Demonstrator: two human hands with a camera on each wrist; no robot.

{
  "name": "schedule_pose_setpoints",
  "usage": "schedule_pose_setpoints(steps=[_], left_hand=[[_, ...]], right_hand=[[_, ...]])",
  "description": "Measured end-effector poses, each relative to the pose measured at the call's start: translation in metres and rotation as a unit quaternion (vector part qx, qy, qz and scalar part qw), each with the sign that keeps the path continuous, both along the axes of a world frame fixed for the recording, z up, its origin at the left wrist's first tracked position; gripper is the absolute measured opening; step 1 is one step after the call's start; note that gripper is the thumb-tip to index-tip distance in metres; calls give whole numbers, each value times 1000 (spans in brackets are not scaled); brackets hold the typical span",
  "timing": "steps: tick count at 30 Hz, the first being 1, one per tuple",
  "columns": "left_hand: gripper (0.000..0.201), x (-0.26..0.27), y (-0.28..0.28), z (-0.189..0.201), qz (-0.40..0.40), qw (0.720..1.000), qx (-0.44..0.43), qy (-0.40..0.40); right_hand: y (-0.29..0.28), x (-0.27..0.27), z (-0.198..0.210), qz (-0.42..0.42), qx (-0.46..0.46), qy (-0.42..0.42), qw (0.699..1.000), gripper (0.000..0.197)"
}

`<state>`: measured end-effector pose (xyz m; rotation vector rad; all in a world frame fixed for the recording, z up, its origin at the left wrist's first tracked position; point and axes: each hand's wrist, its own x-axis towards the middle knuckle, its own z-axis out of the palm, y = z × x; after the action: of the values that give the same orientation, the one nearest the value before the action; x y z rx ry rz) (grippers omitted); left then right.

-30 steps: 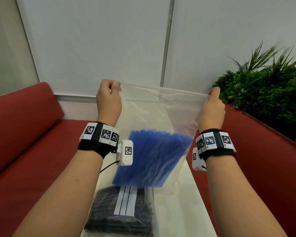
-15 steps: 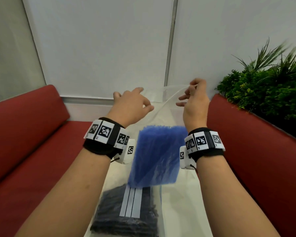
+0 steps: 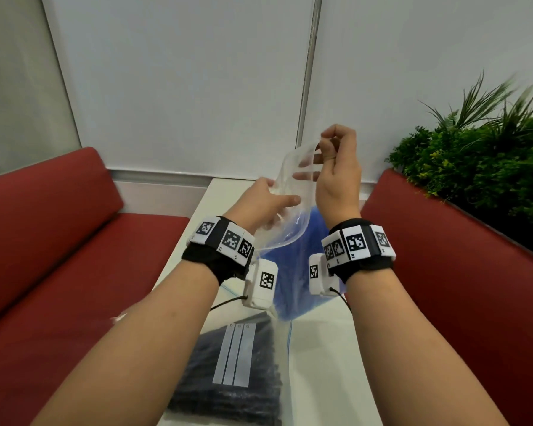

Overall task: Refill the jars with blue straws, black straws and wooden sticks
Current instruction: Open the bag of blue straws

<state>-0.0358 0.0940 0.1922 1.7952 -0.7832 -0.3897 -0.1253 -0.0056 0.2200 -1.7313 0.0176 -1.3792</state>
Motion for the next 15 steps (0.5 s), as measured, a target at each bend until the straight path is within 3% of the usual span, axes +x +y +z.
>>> schedule_pose_setpoints(steps=[1, 3, 7, 8, 11, 15], left_hand=[[21, -1, -3, -3, 3, 999, -26, 31], [16, -1, -7, -11, 29, 991, -83, 102], [17, -3, -9, -14, 27, 953, -207, 219], [18, -2, -9, -13, 14, 946, -230, 230], [26, 2, -2, -15, -51, 926, -264, 266], [18, 8, 2, -24, -62, 899, -252, 352]], right_hand=[[0, 3, -5, 11, 29, 11, 999, 17], [3, 6, -16, 15, 72, 55, 996, 14], [7, 11, -52, -11, 115, 240, 964, 92], [6, 11, -61, 8, 156, 254, 954, 91], [-4, 6, -72, 51, 252, 257, 932, 36], [-9, 3, -74, 81, 339, 228, 909, 18]])
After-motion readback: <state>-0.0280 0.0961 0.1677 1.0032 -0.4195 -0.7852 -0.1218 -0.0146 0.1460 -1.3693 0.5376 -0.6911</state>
